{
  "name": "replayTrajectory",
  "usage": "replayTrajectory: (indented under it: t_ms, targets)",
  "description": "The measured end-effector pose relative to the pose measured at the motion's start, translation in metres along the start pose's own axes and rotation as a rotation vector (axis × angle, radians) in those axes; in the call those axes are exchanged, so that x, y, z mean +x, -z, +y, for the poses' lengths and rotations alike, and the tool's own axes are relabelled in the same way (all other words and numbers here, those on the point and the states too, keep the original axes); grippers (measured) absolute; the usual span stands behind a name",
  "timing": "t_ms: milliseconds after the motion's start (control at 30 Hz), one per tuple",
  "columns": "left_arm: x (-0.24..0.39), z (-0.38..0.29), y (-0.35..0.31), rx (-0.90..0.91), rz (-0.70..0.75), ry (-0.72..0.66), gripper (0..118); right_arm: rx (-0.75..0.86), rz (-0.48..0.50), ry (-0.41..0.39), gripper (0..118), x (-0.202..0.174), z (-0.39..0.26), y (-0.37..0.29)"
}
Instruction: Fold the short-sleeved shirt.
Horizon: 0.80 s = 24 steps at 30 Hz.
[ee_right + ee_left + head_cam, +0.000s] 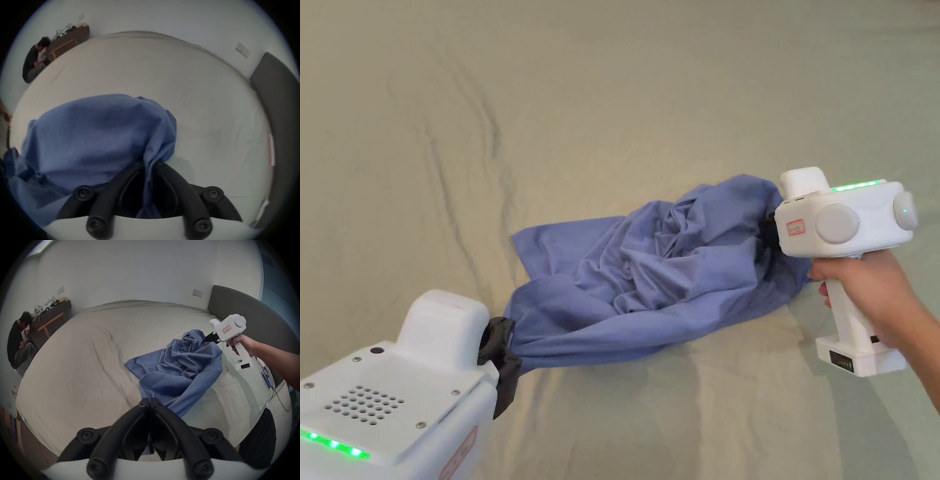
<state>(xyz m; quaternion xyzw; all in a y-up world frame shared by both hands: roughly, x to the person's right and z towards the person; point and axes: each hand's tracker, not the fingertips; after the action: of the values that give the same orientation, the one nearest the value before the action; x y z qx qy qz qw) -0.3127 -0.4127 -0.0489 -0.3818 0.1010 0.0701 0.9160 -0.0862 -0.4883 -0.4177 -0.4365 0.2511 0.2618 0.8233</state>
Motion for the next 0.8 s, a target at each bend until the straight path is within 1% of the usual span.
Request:
replayTrajectory:
  t_ms: [33, 67, 133, 167, 200, 267, 300, 367, 433, 467, 533, 633, 700, 800]
  targets:
    - [-0.002, 0.0, 0.0, 0.01, 0.001, -0.006, 0, -0.006, 0.002, -0.062, 9, -0.005, -0.001, -0.002]
    - [-0.002, 0.002, -0.001, 0.009, 0.0, -0.007, 0, 0.001, -0.02, -0.072, 9, -0.005, -0.002, -0.006]
    - [-0.006, 0.006, -0.005, 0.035, 0.0, -0.02, 0, -0.003, -0.006, -0.031, 10, 0.0, 0.002, -0.019]
    - [-0.01, 0.009, -0.008, 0.043, 0.003, -0.027, 0, 0.017, -0.002, 0.019, 10, 0.006, 0.002, -0.032]
    - [-0.012, 0.013, -0.012, 0.055, 0.001, -0.036, 0, 0.043, 0.001, 0.053, 10, 0.012, 0.002, -0.046]
    - [-0.02, 0.021, -0.022, 0.103, 0.01, -0.066, 0, 0.106, 0.008, 0.088, 10, 0.025, 0.004, -0.079]
    - [-0.024, 0.028, -0.028, 0.122, 0.012, -0.078, 0, 0.135, 0.028, 0.103, 10, 0.032, 0.004, -0.099]
    - [-0.03, 0.041, -0.041, 0.17, 0.025, -0.075, 0, 0.199, 0.049, 0.14, 10, 0.043, 0.002, -0.14]
    - [-0.039, 0.055, -0.055, 0.226, 0.047, -0.067, 0, 0.273, 0.13, 0.196, 10, 0.053, 0.0, -0.182]
    - [-0.044, 0.064, -0.063, 0.257, 0.039, -0.084, 0, 0.312, 0.155, 0.217, 10, 0.059, -0.003, -0.204]
    - [-0.054, 0.081, -0.078, 0.311, 0.067, -0.075, 0, 0.358, 0.107, 0.229, 10, 0.061, -0.004, -0.242]
    - [-0.066, 0.108, -0.105, 0.406, 0.101, -0.067, 0, 0.453, 0.047, 0.209, 10, 0.064, -0.009, -0.294]
    - [-0.075, 0.124, -0.125, 0.471, 0.089, -0.092, 0, 0.522, 0.039, 0.224, 10, 0.063, -0.01, -0.326]
    - [-0.076, 0.146, -0.154, 0.548, 0.095, -0.089, 0, 0.597, 0.044, 0.247, 10, 0.062, -0.013, -0.368]
